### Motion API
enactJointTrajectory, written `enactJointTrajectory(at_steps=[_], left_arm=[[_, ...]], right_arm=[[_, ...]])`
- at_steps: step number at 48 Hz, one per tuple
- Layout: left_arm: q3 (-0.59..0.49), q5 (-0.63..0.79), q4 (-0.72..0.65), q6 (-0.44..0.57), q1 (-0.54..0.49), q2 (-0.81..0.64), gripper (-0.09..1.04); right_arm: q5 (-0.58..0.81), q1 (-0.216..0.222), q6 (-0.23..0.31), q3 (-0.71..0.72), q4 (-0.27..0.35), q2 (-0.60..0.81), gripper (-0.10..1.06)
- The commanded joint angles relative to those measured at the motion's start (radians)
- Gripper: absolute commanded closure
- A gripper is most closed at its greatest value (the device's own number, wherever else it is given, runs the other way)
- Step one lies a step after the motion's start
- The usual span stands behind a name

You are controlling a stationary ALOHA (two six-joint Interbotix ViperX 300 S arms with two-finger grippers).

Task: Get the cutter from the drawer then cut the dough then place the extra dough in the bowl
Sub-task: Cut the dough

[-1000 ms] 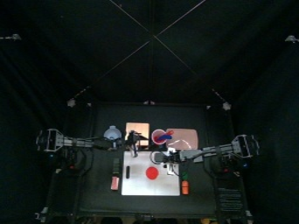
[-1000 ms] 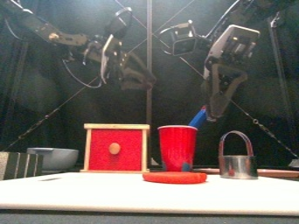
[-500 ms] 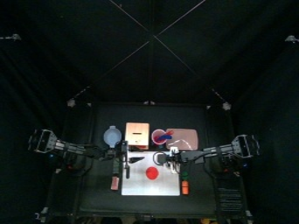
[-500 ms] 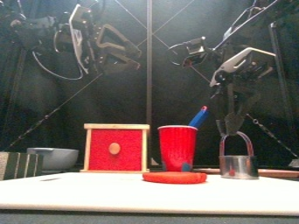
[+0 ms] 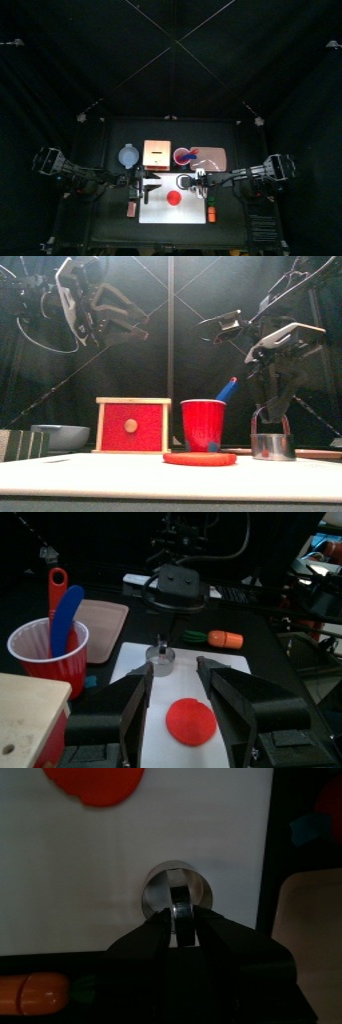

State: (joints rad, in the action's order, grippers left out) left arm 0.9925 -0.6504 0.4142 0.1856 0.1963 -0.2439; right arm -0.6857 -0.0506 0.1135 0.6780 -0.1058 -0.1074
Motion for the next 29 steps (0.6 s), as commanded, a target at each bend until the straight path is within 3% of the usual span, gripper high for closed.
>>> enactJointTrajectory(at_steps=[1, 14, 29], left_arm=[[-0.003, -0.009, 0.015, 0.000, 0.021, 0.011, 0.15], [0.002, -0.011, 0.058, 0.000, 0.034, 0.069, 0.15], [0.040, -0.011, 0.100, 0.000, 0.060, 0.077, 0.15]], right_arm=[[-0.003, -0.005, 0.000, -0.032, 0.009, -0.025, 0.34], [-0.032, -0.018, 0.003, -0.066, 0.017, -0.029, 0.50], [-0.032, -0.081, 0.023, -0.222, 0.109, 0.029, 0.51]])
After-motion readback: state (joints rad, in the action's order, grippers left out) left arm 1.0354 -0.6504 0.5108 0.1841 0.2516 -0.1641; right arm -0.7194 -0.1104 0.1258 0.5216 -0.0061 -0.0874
